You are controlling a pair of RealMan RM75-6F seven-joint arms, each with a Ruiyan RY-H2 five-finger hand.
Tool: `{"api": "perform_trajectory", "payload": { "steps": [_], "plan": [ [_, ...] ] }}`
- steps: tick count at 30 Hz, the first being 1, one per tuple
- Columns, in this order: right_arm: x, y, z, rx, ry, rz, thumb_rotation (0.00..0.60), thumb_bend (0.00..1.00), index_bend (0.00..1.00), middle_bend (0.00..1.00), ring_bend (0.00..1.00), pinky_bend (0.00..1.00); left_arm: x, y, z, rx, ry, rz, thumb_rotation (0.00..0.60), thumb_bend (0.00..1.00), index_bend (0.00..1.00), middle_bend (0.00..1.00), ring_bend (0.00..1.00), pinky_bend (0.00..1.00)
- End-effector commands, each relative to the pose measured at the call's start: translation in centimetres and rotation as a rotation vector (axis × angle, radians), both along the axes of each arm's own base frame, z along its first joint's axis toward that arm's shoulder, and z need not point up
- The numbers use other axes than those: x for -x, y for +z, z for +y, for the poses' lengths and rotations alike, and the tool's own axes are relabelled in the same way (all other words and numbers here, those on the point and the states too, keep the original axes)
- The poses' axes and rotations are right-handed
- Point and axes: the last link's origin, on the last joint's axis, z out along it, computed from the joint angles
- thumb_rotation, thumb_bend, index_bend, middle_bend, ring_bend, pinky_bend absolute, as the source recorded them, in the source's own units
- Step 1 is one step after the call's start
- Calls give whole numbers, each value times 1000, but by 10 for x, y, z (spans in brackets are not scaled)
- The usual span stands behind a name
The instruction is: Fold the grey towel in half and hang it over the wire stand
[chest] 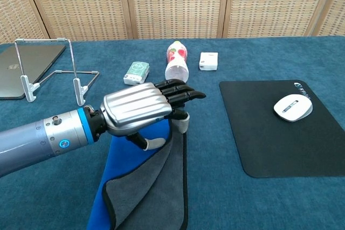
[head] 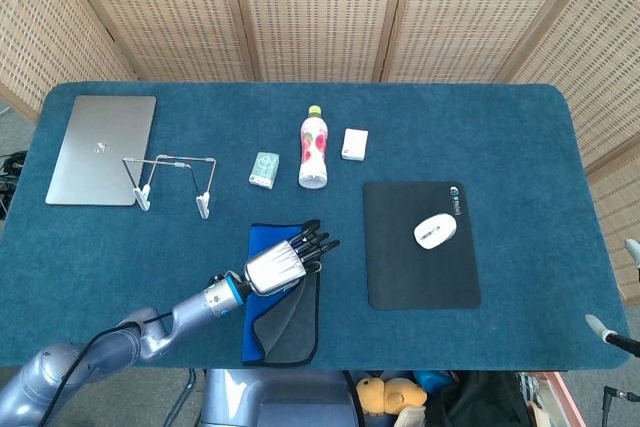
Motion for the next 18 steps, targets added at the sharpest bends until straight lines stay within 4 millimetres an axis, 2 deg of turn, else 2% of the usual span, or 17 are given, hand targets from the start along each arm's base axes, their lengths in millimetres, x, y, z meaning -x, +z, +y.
{"api": "perform_trajectory", "payload": {
  "steps": [1, 8, 13, 15, 18],
  "plan": [
    [0, 0, 0, 1, 0, -1, 600, 0, 0, 0, 0, 0, -1, 5, 2, -4, 3, -14, 600, 328, 0, 0, 0, 0],
    [0, 0, 0, -1, -1, -1, 600, 0, 0, 0, 0, 0, -3, 21, 1, 8, -1, -56, 600, 312, 0, 0, 0, 0],
    [-1, -2, 1, -6, 1, 5, 600, 0, 0, 0, 0, 0, 7, 55, -5, 13, -54, -48, 600, 310, 0, 0, 0, 0],
    [-1, -3, 1, -10, 2, 6, 600, 0, 0, 0, 0, 0, 11, 70, -10, 11, -86, -30, 600, 312, 44, 0, 0, 0],
    [-2, -3, 0, -12, 2, 8, 600, 0, 0, 0, 0, 0, 17, 88, -20, 47, -86, -17, 600, 312, 183, 0, 0, 0]
  ]
}}
